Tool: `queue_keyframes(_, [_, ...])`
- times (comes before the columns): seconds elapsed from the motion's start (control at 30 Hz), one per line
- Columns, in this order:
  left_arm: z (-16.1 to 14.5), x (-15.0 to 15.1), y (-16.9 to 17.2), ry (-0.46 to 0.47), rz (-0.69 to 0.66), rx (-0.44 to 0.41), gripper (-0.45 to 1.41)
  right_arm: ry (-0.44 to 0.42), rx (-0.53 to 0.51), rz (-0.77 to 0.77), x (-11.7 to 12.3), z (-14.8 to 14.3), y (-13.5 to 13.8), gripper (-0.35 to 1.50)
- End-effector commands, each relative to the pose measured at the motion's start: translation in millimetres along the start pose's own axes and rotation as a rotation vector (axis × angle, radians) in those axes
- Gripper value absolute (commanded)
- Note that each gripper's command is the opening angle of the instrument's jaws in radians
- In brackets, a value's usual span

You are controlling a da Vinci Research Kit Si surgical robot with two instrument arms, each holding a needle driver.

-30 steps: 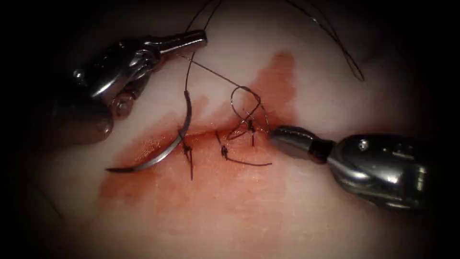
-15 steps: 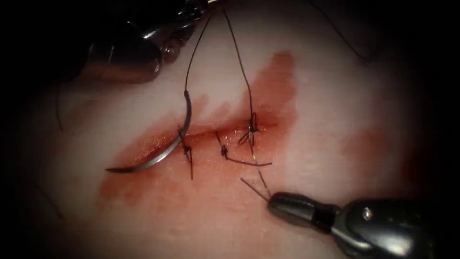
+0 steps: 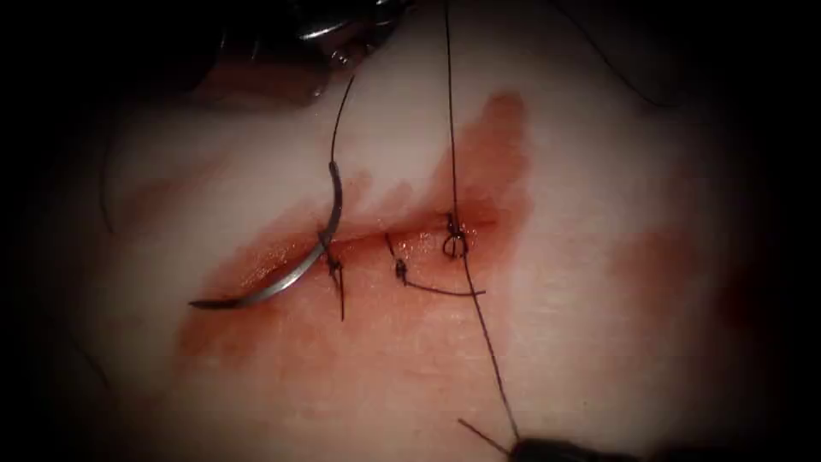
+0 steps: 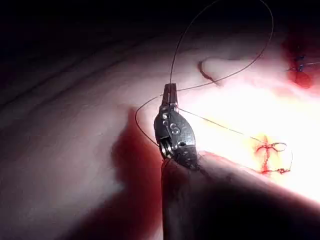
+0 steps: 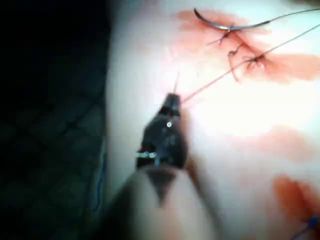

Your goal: Wound Closure

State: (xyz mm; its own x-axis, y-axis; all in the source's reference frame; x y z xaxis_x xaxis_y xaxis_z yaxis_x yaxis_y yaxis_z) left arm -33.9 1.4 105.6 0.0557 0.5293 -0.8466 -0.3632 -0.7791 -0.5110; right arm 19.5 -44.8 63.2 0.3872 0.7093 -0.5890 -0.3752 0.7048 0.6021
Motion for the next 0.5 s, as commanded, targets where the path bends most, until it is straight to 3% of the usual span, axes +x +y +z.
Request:
queue_keyframes(0.03, [0.4, 0.0, -0.2, -0.010, 0.022, 0.008, -0.45, -0.005, 0.006, -0.001, -1.1, 0.9, -0.9, -0.35])
queue_keyframes(0.23, [0.3, 3.3, -1.0, -0.085, 0.150, 0.041, -0.45, -0.025, 0.020, -0.020, -2.1, 1.9, -1.6, -0.35])
queue_keyframes(0.5, [1.9, 4.9, -2.0, -0.086, 0.171, 0.071, -0.45, -0.036, 0.026, -0.024, -2.4, 2.2, -2.2, -0.35])
